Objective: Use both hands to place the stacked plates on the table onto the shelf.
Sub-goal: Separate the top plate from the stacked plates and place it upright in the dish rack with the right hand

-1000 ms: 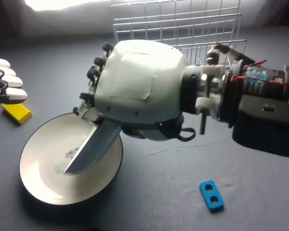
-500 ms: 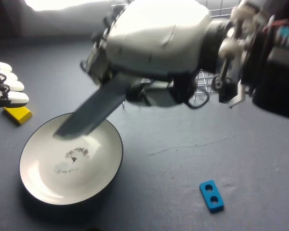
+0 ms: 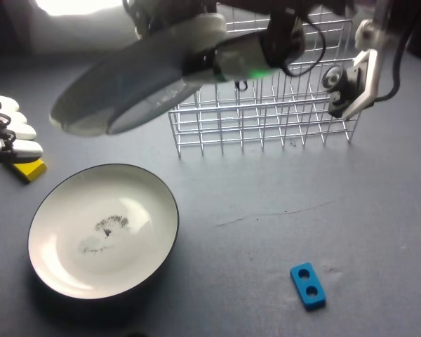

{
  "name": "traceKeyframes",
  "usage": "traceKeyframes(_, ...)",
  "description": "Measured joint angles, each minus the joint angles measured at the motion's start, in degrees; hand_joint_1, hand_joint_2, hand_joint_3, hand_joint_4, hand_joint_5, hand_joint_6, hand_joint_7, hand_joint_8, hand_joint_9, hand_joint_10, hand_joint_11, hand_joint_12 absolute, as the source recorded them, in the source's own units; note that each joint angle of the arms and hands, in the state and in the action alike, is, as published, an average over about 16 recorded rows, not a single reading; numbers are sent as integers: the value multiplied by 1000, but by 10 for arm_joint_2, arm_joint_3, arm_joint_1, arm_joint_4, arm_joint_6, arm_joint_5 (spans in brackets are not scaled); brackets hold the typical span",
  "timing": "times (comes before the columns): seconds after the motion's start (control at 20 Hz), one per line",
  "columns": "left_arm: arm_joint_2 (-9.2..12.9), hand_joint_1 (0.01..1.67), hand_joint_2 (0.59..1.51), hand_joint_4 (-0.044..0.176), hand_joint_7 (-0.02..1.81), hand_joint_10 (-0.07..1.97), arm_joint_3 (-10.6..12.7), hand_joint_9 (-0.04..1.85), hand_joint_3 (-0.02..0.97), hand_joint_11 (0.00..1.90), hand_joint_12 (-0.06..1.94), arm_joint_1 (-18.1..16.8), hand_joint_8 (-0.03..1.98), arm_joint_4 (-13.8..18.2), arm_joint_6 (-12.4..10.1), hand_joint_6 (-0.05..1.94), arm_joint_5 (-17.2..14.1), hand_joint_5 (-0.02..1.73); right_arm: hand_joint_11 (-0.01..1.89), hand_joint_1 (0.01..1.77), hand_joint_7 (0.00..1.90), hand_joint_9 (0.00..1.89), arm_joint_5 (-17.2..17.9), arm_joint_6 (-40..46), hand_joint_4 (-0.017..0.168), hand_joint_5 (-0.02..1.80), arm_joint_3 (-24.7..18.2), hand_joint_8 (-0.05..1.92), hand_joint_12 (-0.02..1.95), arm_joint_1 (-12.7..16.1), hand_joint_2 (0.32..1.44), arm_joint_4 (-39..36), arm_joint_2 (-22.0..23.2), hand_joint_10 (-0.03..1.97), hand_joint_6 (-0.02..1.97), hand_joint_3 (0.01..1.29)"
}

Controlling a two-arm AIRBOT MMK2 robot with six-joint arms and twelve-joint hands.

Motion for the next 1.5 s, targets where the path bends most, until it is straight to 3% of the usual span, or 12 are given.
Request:
traceKeyframes(0.3,-9,22,1115,4,19,6,-6,21,20,15,-1,5,6,13,1,11,2,20,868,1352,1092,1015,-10,0,-5,939,1,735,1027,33,1011,71,24,1006,951,15)
traceKeyframes(0.7,-29,22,1119,4,21,6,-13,21,20,14,-2,32,5,17,8,11,13,22,875,1353,1079,1032,-16,31,-7,945,21,742,1017,50,1011,127,48,987,920,15)
traceKeyframes(1.5,-71,22,1131,-1,21,6,1,20,20,14,-1,141,5,-63,43,11,35,23,902,1357,1108,1073,-46,356,-7,957,112,715,1007,37,1009,-54,57,893,896,16)
